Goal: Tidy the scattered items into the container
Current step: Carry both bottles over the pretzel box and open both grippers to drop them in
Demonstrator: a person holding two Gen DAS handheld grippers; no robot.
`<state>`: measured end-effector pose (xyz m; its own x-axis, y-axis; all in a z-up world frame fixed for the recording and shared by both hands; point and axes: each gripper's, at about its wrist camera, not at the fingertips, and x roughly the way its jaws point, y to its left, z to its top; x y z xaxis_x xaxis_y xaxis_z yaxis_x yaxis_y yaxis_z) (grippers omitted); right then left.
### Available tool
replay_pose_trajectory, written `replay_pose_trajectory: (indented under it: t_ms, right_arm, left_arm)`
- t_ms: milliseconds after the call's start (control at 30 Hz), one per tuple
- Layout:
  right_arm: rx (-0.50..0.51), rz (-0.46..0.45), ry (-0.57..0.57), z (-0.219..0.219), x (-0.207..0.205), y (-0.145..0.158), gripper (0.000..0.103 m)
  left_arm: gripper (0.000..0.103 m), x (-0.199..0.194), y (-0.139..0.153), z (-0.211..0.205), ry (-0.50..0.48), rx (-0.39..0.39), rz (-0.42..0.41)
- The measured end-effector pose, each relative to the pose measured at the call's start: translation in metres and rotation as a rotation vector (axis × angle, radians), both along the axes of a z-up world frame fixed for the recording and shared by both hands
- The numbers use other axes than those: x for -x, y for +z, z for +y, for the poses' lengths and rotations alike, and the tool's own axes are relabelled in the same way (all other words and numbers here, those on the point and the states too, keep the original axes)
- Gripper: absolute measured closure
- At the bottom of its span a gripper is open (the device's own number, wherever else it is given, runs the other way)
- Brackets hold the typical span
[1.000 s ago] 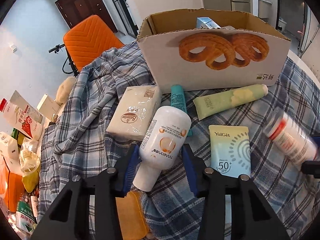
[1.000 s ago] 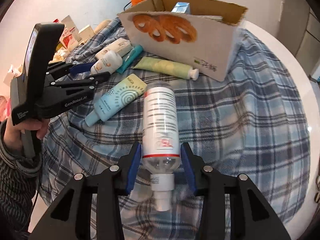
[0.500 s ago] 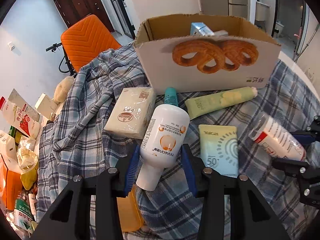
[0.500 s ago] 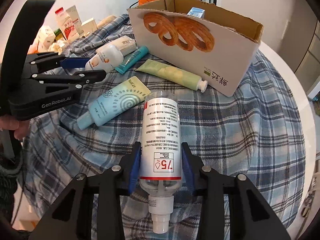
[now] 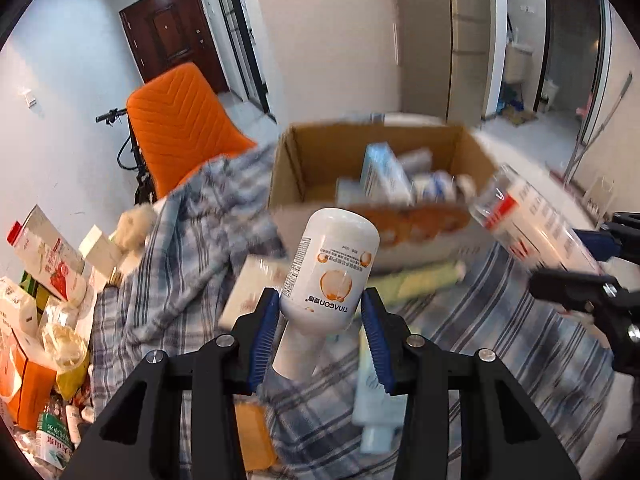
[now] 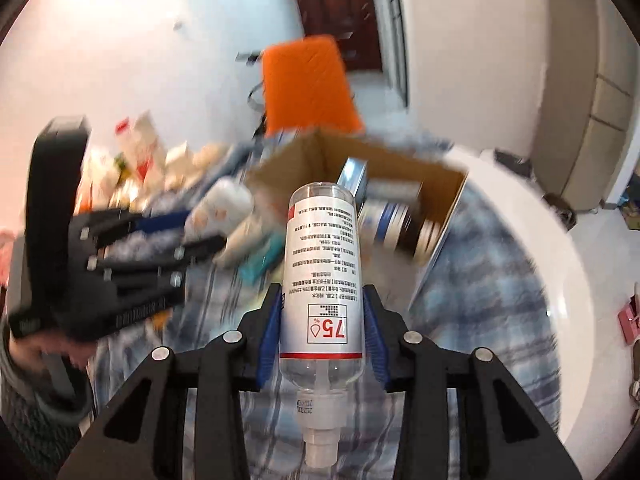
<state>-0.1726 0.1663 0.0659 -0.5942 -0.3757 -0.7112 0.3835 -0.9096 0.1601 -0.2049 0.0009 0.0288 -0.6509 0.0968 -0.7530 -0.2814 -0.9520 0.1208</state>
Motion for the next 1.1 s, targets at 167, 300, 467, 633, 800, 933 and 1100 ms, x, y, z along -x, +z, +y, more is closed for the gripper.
replay_pose_trajectory:
  t_ms: [167, 300, 467, 633, 800, 933, 1100]
  right_arm:
    - [-0.005, 0.048, -0.064, -0.008, 0.031, 0.018, 0.066]
    - [-0.019, 0.031, -0.090, -0.014, 0.056, 0.024, 0.066]
    - [-0.035, 0.082, -0.162, -0.018, 0.074, 0.027, 0.066]
    - [0.023, 0.114, -0.201, -0.012, 0.077, 0.022, 0.066]
    - [-0.013, 0.098, -0.271, -0.012, 0.072, 0.003, 0.066]
    - [-0.040, 0.149, -0.274, -0.020, 0.069, 0.011, 0.066]
    - [-0.043, 0.126, -0.280, -0.021, 0.078, 0.000, 0.066]
  left_arm:
    - [0.058, 0.017, 0.027, 0.009, 0.020, -0.062, 0.042]
    - [0.058, 0.035, 0.041, 0.019, 0.039, -0.059, 0.074]
    - [0.058, 0.053, 0.047, 0.021, 0.055, -0.145, 0.073]
    - [0.058, 0.057, 0.048, 0.004, 0.128, -0.265, 0.090]
    - [0.058, 0.054, 0.029, -0.007, 0.180, -0.245, 0.094]
    - [0.058, 0.058, 0.026, -0.003, 0.171, -0.252, 0.075]
    - [0.058, 0.067, 0.017, 0.015, 0.132, -0.233, 0.058]
